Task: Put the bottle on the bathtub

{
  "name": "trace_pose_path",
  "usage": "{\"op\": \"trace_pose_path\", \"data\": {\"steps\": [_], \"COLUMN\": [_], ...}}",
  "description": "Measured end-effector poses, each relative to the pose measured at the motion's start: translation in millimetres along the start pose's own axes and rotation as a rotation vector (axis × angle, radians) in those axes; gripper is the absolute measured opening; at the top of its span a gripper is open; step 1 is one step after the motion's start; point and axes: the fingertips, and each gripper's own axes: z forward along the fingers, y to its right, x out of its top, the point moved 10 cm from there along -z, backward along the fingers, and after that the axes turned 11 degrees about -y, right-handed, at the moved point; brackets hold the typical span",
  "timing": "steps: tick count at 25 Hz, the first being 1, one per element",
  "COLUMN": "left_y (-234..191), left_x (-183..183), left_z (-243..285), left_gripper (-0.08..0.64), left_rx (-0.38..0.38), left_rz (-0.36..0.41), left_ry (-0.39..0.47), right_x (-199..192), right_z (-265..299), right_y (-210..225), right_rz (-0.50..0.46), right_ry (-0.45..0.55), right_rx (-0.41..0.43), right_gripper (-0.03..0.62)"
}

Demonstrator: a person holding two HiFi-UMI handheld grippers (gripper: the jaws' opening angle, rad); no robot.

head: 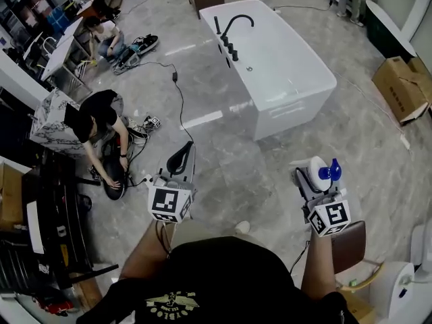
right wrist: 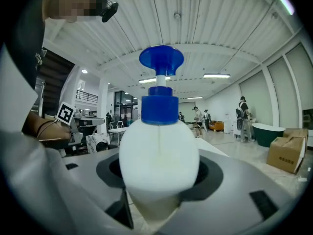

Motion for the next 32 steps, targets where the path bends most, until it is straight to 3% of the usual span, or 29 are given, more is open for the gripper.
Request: {"op": "trace_pose_path", "data": {"steps": [7, 11, 21, 32], "left_y": [0.2, 7.9, 29.7, 2.9], "left_x": [10.1, 13.2, 2.2, 16.5], "left_z": [4.0, 22.4, 79.4, 172.7], "left_gripper": [0.009, 0.009, 0.009, 0.009], "left_rx": [0.020, -0.027, -0.185, -0.280], "left_rz": [0.017, 0.051, 0.041, 0.041], "left_ry": [0.007, 0.006, -0.001, -0.037], "right_x": [3.5, 2.0, -3.2, 14.6], "right_z": [9.4, 12.8, 13.3, 75.8], "right_y": [12.5, 16.2, 18.6, 39.8], "right_rz": [0.001, 0.007, 0.004, 0.020], "right_ry": [-0.023, -0.031, -0.070, -0.095], "right_rx": [0.028, 0.013, -0.048, -0.029], "right_gripper": [0.268, 0.268, 0.268, 0.268]}}
